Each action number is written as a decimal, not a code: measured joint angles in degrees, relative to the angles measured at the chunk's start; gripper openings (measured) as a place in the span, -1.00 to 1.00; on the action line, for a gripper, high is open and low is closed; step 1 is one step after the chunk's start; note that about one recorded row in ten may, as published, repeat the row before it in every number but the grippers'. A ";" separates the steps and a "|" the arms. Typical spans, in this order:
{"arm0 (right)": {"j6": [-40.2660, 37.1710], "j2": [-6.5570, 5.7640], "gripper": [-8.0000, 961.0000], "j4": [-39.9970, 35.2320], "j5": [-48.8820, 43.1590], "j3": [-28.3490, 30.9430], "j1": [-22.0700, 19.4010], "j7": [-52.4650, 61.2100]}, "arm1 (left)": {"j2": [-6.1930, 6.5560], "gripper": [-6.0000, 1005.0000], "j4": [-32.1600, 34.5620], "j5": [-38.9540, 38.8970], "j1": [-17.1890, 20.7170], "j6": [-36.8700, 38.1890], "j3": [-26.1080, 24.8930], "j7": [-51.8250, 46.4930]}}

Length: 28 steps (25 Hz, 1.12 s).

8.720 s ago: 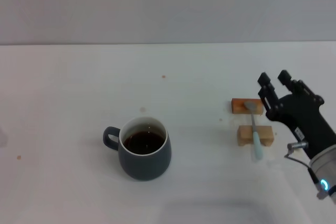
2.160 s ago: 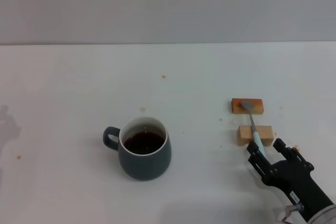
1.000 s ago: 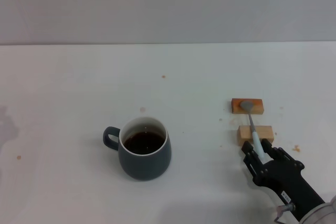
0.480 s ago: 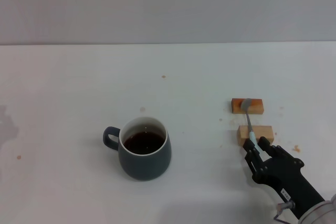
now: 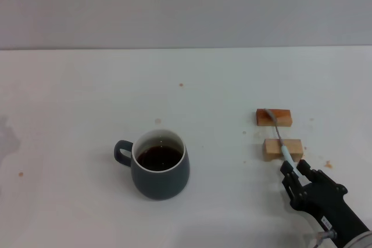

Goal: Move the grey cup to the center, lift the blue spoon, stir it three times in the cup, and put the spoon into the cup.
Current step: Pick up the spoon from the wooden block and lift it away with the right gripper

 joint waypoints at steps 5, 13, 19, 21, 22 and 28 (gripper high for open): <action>-0.41 -0.12 -0.40 0.40 -0.03 0.29 -0.69 -0.08 | 0.12 -0.99 -0.07 0.00 -0.08 -0.16 0.00 0.02; -0.46 -0.12 -0.50 0.82 -0.22 0.26 -0.63 -0.27 | 0.47 -0.99 -0.63 0.00 0.17 -0.22 0.00 0.06; -0.45 -0.12 -0.59 0.94 -0.32 0.24 -0.54 -0.30 | 0.48 -0.99 -0.63 0.00 0.32 -0.25 0.00 0.09; -0.41 -0.12 -0.63 0.97 -0.43 0.23 -0.47 -0.32 | 0.48 -0.99 -0.63 0.00 0.33 -0.25 0.00 0.09; -0.41 -0.12 -0.65 0.97 -0.43 0.23 -0.47 -0.32 | 0.48 -0.99 -0.63 0.00 0.33 -0.25 0.00 0.09; -0.20 -0.12 -0.68 0.97 -0.49 0.23 -0.39 -0.32 | 0.42 -0.99 -0.61 0.00 0.33 -0.35 0.00 0.09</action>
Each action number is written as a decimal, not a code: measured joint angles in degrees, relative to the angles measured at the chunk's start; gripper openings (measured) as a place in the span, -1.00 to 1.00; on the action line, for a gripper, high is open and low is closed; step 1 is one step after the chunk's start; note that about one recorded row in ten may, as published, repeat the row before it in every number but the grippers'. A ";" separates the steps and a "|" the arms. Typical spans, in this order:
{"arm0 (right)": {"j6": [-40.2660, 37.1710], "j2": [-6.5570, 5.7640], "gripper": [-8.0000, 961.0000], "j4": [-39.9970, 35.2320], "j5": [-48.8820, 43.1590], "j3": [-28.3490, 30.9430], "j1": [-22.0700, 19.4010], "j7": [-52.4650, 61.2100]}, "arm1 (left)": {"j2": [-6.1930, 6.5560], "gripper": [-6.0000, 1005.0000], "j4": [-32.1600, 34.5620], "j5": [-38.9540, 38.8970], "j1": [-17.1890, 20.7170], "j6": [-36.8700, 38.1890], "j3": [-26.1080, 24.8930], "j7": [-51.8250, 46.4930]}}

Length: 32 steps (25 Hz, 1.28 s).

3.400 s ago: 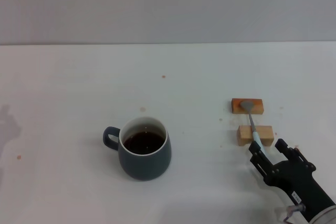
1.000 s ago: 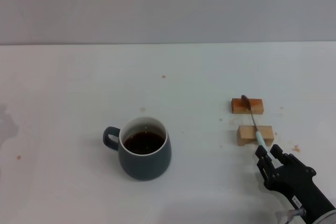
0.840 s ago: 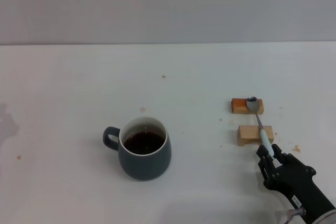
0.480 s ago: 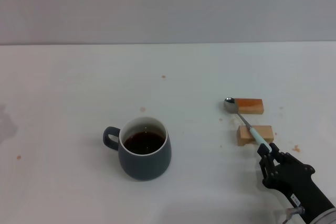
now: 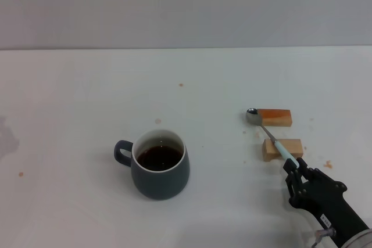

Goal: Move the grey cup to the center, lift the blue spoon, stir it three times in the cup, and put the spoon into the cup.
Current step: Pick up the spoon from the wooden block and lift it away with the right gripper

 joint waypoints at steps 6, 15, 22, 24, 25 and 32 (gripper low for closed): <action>0.11 0.00 -0.68 0.00 -0.03 0.02 0.21 -0.06 | -0.04 -0.99 0.00 0.00 -0.07 -0.07 0.00 0.00; 0.16 -0.01 -0.68 0.08 -0.06 -0.18 0.49 -1.15 | 0.02 -0.99 0.36 0.00 -0.31 -0.17 0.00 0.00; 0.16 -0.18 -0.69 1.04 -0.06 -0.51 0.61 -2.71 | 0.00 -0.99 0.63 0.01 -0.50 -0.42 0.00 0.00; 0.16 -0.23 -0.71 1.32 -0.06 -0.51 0.62 -2.72 | -0.01 -0.99 0.63 0.00 -0.50 -0.43 0.00 0.00; 0.17 -0.25 -0.73 1.43 -0.06 -0.51 0.62 -2.72 | -0.02 -0.99 0.63 0.00 -0.51 -0.43 0.00 0.00; 0.16 -0.27 -0.76 1.49 -0.06 -0.51 0.63 -2.78 | -0.04 -0.99 0.68 0.00 -0.50 -0.49 0.00 0.00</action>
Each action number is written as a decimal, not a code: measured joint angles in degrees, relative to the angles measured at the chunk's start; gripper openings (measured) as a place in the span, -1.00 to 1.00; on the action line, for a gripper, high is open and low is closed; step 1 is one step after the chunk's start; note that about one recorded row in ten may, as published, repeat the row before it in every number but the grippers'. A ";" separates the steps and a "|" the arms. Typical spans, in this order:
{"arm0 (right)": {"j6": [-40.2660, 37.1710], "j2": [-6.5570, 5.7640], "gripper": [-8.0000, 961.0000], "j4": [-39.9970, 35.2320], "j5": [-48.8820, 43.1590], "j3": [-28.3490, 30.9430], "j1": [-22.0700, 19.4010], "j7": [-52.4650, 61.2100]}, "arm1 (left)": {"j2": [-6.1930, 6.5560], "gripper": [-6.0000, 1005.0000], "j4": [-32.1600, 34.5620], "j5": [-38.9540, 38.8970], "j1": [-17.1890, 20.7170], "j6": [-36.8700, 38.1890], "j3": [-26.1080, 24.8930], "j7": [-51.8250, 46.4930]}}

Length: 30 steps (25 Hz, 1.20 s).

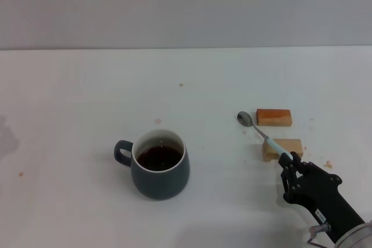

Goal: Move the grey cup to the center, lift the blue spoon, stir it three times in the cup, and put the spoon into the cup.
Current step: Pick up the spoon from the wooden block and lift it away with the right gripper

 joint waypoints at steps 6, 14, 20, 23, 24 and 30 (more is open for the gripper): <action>0.11 -0.23 -0.75 0.61 -0.50 0.00 -0.01 -0.02 | 0.00 -0.99 0.03 0.00 -0.04 -0.11 0.00 0.00; 2.73 -1.44 -0.75 4.30 -1.48 0.00 -0.40 -1.77 | -0.06 -0.99 0.03 0.00 -0.04 -0.42 0.00 0.00; 6.72 -2.49 -0.75 11.13 -1.56 0.41 -2.52 -7.76 | -0.04 -0.99 0.03 0.00 -0.04 -0.77 0.00 0.00; 8.60 -3.56 -0.75 15.47 -1.63 0.67 -3.93 -9.70 | -0.01 -0.99 0.03 -0.01 -0.08 -0.91 0.00 0.00; 9.42 -4.02 -0.75 17.38 -1.64 0.79 -4.51 -10.23 | 0.00 -0.99 0.03 0.00 -0.09 -0.95 0.00 0.00; 14.93 -5.81 -0.76 27.24 -1.66 1.90 -7.76 -14.23 | 0.09 -0.99 0.04 0.00 -0.19 -1.56 -0.06 0.00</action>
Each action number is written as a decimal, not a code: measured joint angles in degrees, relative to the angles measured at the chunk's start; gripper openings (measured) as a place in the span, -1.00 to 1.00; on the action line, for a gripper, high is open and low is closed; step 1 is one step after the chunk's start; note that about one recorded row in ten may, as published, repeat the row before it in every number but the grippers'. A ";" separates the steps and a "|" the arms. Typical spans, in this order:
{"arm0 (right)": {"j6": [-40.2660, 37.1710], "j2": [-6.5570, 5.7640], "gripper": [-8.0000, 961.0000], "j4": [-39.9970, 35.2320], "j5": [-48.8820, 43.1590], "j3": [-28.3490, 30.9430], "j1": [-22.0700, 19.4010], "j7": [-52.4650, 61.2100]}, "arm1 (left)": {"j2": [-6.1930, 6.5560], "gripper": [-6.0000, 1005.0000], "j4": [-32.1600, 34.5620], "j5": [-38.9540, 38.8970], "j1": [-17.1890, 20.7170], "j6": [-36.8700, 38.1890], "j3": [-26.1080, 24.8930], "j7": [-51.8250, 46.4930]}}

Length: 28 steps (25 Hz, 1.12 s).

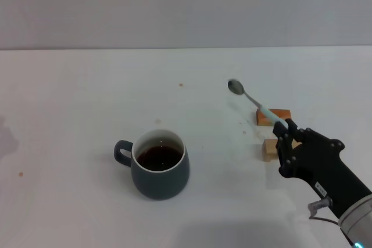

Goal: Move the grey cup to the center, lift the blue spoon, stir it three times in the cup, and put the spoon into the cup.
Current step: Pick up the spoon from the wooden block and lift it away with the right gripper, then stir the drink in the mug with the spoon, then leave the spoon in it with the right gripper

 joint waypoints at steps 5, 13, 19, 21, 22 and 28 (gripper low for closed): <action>5.65 -1.13 -0.76 8.00 -0.02 0.50 -1.54 -2.30 | -0.04 -0.99 0.62 0.00 -0.35 -0.11 -0.36 0.00; 16.42 -3.41 -0.76 19.81 -1.30 1.54 -1.94 -2.42 | -0.23 -0.99 0.81 0.00 -0.56 -0.84 -0.83 0.00; 23.18 -4.53 -0.76 27.72 -1.84 3.04 -2.37 -2.45 | -0.31 -0.99 1.20 0.00 -0.88 -1.40 -1.08 0.00; 26.81 -4.77 -0.76 31.56 -2.19 3.99 -2.44 -2.47 | -0.36 -0.99 1.40 0.00 -0.98 -1.43 -1.31 0.00; 26.81 -4.77 -0.76 31.56 -2.19 3.99 -2.44 -2.47 | -0.37 -0.99 1.44 0.00 -1.00 -1.44 -1.40 0.00; 35.29 -5.24 -0.76 39.23 -2.20 6.49 -2.18 -2.50 | -0.52 -0.99 1.55 -0.01 -1.01 -1.45 -1.85 0.40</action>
